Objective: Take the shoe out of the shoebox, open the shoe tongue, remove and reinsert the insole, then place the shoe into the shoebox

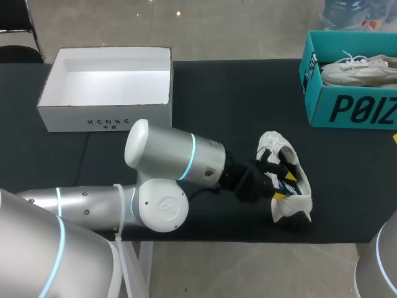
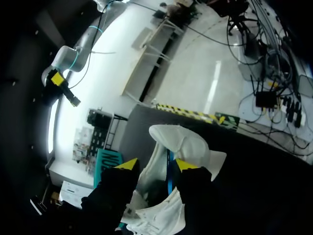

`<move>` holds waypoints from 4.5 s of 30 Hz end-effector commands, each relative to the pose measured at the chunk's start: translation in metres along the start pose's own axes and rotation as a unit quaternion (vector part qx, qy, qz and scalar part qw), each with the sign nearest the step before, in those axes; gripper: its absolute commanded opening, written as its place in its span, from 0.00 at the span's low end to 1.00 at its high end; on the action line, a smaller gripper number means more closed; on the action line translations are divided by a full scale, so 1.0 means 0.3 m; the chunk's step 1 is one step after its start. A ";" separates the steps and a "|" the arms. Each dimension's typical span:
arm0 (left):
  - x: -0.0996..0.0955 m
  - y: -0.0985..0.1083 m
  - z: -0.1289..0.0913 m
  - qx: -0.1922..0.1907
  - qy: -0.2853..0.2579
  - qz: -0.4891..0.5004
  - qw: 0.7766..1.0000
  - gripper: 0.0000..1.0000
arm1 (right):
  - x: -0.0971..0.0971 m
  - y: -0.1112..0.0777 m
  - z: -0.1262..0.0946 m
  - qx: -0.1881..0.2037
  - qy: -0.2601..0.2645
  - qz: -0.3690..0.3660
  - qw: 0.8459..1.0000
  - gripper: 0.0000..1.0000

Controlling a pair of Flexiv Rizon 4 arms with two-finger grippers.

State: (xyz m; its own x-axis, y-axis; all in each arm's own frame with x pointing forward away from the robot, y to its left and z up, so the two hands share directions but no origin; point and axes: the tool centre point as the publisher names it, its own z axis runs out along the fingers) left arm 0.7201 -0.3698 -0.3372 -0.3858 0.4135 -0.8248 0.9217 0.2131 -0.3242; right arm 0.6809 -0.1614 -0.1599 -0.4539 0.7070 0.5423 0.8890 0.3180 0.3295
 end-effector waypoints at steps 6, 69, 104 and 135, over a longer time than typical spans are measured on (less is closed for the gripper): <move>-0.055 -0.016 -0.109 0.006 0.007 0.003 1.000 1.00 | 0.000 -0.001 0.000 0.001 -0.001 0.001 1.000 1.00; 0.004 0.020 -0.050 -0.015 0.437 0.236 0.868 0.00 | 0.000 -0.001 0.000 0.001 -0.001 0.001 1.000 1.00; 0.152 0.086 0.132 -0.097 0.397 0.170 0.897 0.00 | 0.000 -0.001 0.000 0.001 -0.001 0.001 1.000 1.00; -0.012 0.074 0.146 -0.155 0.348 0.166 0.909 0.00 | 0.000 -0.001 0.000 0.001 -0.001 0.001 1.000 1.00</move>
State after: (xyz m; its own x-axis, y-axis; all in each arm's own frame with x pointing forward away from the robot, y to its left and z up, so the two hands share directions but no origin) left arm 0.7428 -0.4075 -0.3551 -0.1257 0.9393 -0.3192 0.9771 0.1729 0.1239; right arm 0.6809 -0.1614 -0.1599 -0.4539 0.7071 0.5423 0.8890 0.3180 0.3294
